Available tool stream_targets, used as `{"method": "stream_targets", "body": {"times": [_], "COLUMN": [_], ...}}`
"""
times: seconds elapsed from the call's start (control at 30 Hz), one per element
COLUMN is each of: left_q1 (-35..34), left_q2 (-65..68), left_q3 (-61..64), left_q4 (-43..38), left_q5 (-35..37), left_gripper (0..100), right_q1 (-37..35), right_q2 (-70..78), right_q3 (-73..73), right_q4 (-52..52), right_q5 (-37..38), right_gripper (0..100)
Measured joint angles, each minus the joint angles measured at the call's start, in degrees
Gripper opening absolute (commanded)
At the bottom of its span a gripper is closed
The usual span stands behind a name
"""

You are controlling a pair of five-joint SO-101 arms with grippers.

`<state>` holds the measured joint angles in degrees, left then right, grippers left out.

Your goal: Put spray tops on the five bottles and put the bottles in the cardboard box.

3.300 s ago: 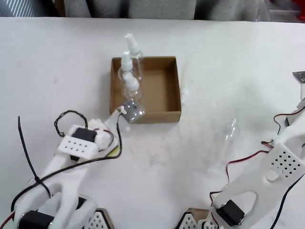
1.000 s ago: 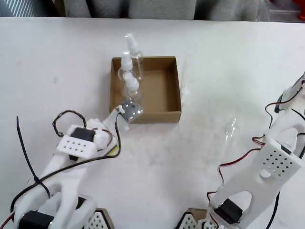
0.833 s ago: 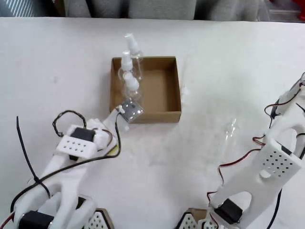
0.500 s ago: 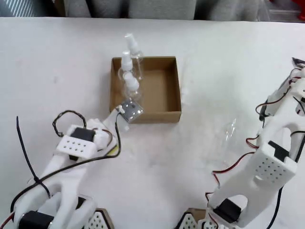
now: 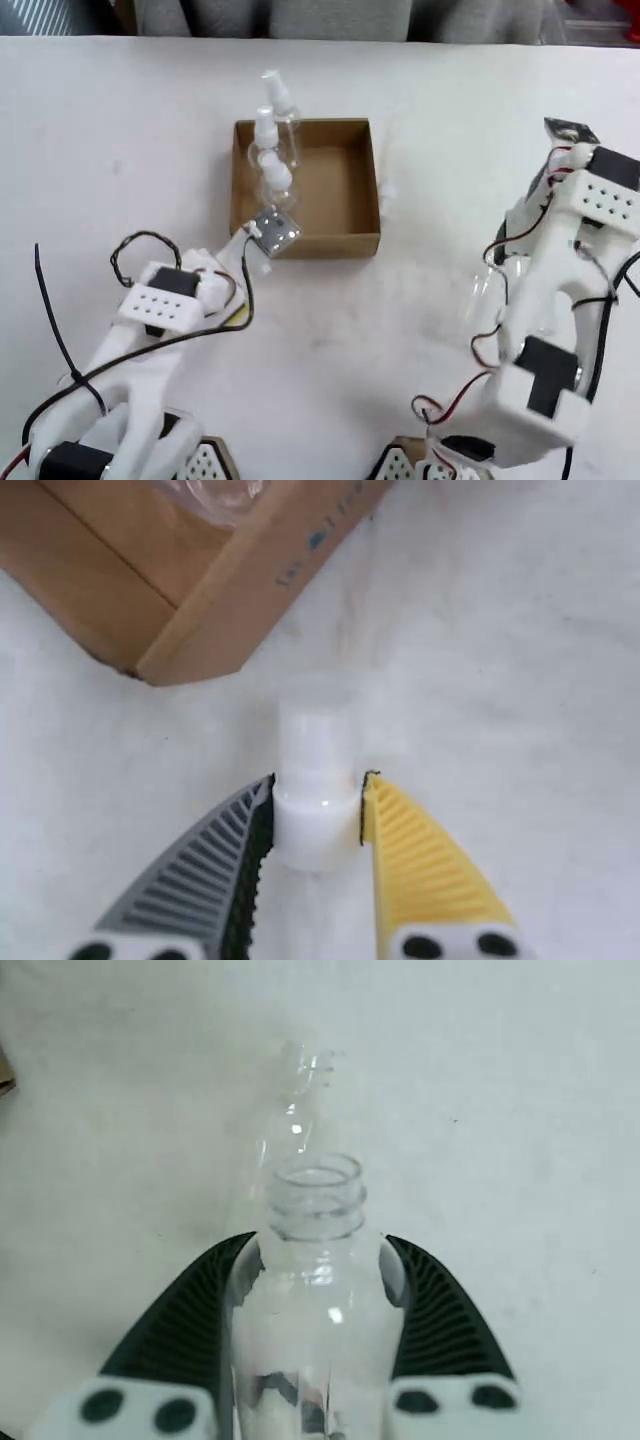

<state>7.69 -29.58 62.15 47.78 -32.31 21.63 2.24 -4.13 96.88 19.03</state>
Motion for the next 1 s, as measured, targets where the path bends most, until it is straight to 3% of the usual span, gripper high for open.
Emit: {"method": "stream_targets", "body": {"times": [0.23,0.47,0.8,1.0], "left_q1": [-0.1,-0.1,-0.1,-0.1], "left_q2": [0.0,0.0,0.0,0.0], "left_q3": [0.0,0.0,0.0,0.0], "left_q4": [0.0,0.0,0.0,0.0], "left_q5": [0.0,0.0,0.0,0.0], "left_gripper": [8,8,8,8], "right_q1": [-5.0,-8.3,-10.1,-10.4], "right_q2": [-14.6,-27.9,-36.4,-36.5], "right_q3": [10.9,28.7,42.9,56.5], "right_q4": [-7.5,-23.2,-54.4,-84.0], "right_q5": [-0.4,-0.4,-0.4,-0.4], "right_gripper": [1.6,1.8,1.8,1.8]}}
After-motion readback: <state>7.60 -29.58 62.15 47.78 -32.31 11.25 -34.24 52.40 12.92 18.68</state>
